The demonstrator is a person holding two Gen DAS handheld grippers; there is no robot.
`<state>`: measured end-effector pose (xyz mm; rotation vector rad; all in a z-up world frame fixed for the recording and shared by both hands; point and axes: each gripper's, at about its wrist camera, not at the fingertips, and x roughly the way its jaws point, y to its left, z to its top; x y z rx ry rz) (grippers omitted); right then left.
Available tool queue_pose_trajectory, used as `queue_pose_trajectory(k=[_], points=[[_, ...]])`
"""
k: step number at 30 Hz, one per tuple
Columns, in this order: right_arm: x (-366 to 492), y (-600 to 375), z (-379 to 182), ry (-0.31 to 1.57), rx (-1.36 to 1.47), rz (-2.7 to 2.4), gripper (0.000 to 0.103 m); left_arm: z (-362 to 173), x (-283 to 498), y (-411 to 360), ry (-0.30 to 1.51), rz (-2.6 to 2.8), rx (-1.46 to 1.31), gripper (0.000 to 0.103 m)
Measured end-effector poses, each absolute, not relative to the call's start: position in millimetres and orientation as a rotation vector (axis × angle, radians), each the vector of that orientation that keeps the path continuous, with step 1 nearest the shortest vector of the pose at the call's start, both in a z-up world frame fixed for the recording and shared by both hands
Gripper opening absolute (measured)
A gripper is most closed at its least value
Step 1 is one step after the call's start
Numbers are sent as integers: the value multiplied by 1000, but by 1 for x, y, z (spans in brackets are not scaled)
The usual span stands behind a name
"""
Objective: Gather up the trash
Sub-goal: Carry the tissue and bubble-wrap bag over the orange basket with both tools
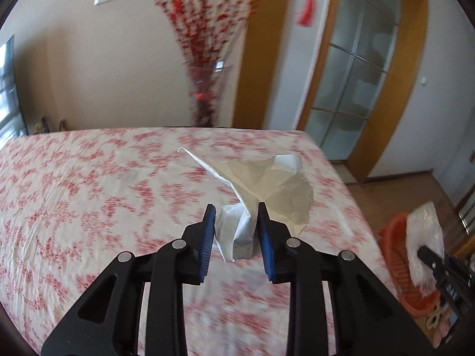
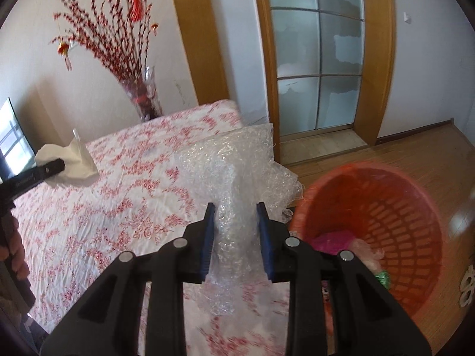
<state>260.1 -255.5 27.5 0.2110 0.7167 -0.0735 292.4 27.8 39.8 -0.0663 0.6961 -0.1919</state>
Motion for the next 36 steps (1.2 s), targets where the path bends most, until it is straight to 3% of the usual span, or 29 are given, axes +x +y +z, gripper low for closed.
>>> queue_pose_trajectory(k=[16,36], points=[[181,-349,55,609,318,-194,28,59,231,-98,654,-454,28,28],[162,-437,26,622,440,-288,28,30,209,-224,716,-628,124,28]])
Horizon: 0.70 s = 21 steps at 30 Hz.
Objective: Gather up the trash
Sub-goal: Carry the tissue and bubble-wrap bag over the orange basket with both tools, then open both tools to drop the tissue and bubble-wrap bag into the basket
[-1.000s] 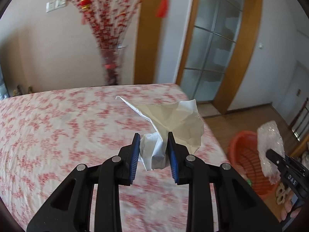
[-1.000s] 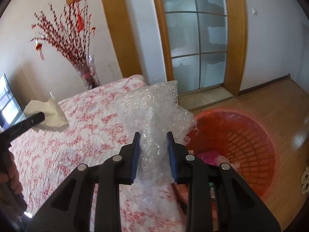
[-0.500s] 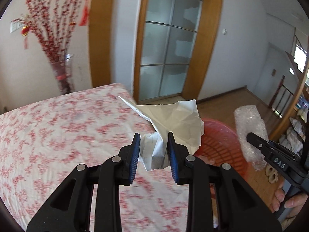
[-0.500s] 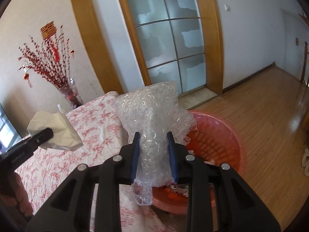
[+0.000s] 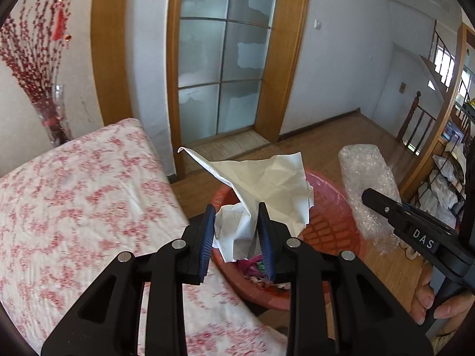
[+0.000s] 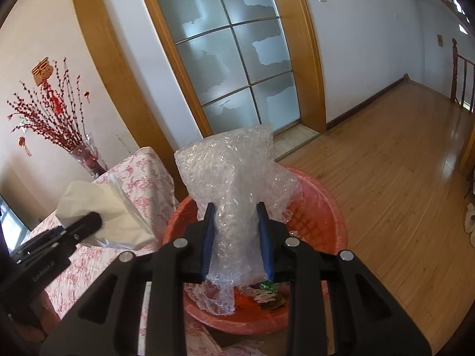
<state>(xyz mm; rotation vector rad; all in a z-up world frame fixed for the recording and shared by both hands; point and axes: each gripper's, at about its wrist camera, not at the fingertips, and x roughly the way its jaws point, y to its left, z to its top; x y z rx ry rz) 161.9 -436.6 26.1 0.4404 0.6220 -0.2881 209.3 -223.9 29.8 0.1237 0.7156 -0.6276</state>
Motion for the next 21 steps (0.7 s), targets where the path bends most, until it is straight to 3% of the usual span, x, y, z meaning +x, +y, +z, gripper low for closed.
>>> queue_pose_trajectory(k=[9,21], points=[[173,-458,13,632,480,-302,28,12,212,-254,766,-661,137,29],[183,-468,0,640,507,-293,44,-14,225,-260,852,-651,135,48]])
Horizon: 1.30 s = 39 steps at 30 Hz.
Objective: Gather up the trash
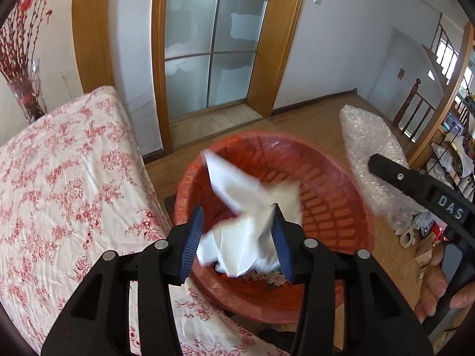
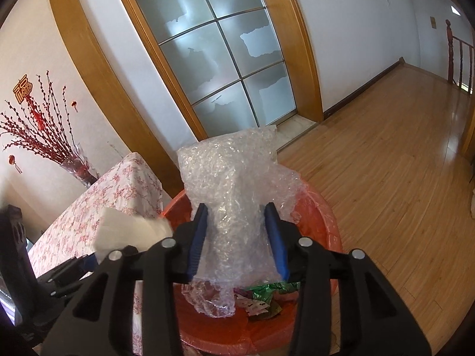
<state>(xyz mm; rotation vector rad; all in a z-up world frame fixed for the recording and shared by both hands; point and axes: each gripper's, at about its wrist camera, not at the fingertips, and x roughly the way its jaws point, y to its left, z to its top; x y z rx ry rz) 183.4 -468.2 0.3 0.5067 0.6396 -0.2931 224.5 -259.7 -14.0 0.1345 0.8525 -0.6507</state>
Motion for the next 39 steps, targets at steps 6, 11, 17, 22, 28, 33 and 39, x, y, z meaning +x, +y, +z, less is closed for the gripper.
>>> queue_pose_trajectory(k=[6,11,17,22,28,33,39], points=[[185,-457,2,640,481,-302,60,-16,227,-249,858,-608,125,52],[174,-450,12,617,448,-325,70,-5,224,-226,826,-556,105,59],[151,-429,35,559,390,-347,87,14,216,-184,758,-499,85,71],[125,-398,56,504,332,-362,99,34,191,-143,679,-426,63,86],[89,-352,75,444,230,-415,99,52,143,-97,583,-341,66,98],[54,-310,77,419,166,-496,99,52,95,-66,516,-265,68,100],[17,-273,73,396,165,-421,99,46,47,-44,439,-186,77,100]])
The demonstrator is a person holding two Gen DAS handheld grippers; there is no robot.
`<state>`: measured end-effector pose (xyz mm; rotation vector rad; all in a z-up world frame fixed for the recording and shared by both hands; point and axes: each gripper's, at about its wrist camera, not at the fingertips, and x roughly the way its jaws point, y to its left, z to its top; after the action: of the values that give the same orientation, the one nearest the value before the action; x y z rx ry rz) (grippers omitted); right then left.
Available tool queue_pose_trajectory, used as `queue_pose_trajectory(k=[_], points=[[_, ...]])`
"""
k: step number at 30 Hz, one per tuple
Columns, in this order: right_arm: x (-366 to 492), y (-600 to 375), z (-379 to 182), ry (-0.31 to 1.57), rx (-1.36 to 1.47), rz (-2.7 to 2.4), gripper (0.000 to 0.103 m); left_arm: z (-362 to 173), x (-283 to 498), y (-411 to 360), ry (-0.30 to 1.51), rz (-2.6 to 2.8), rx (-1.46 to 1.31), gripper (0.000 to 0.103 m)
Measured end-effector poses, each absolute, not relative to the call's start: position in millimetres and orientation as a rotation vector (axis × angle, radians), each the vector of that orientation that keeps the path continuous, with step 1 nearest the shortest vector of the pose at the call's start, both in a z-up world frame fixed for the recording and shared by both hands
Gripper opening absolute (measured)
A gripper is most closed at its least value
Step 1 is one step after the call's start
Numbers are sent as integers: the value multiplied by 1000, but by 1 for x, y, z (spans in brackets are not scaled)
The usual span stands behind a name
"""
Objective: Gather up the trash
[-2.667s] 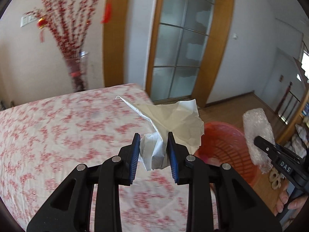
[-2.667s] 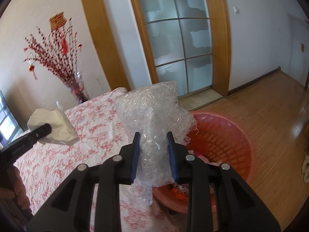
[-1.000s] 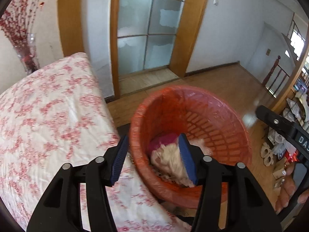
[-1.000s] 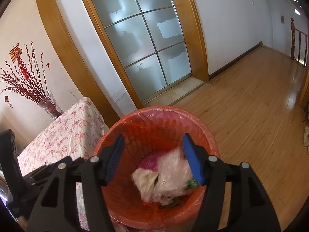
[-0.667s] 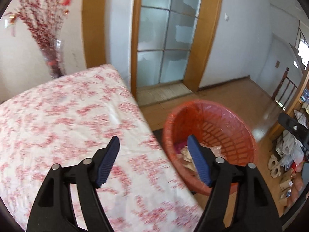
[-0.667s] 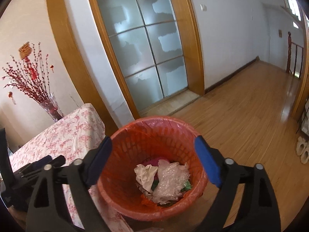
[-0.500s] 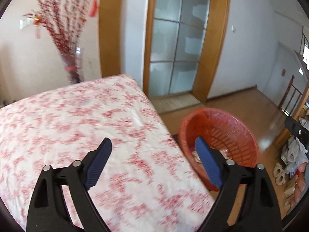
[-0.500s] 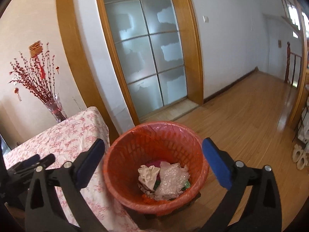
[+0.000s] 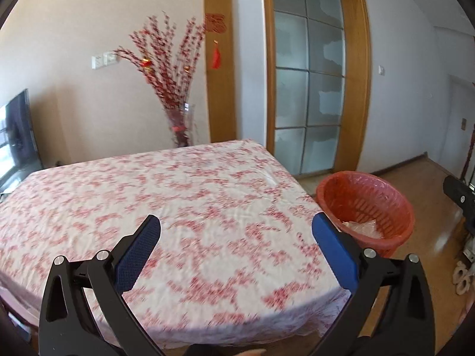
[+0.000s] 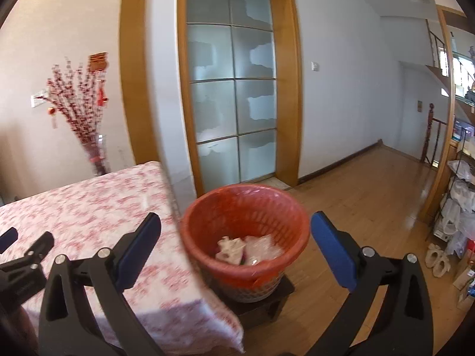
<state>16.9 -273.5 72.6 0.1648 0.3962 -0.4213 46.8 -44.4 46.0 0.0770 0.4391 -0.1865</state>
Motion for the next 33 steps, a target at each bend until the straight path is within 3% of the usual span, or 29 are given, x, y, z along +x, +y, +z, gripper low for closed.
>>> queue_pose_trajectory(k=[12,33], points=[[-22,-228,63,383,103,-463,99,26,3,-20,427,-145,29,100],[-31,-211,38,428,80,-495,98,10,-7,-11,456,-109,18,100]])
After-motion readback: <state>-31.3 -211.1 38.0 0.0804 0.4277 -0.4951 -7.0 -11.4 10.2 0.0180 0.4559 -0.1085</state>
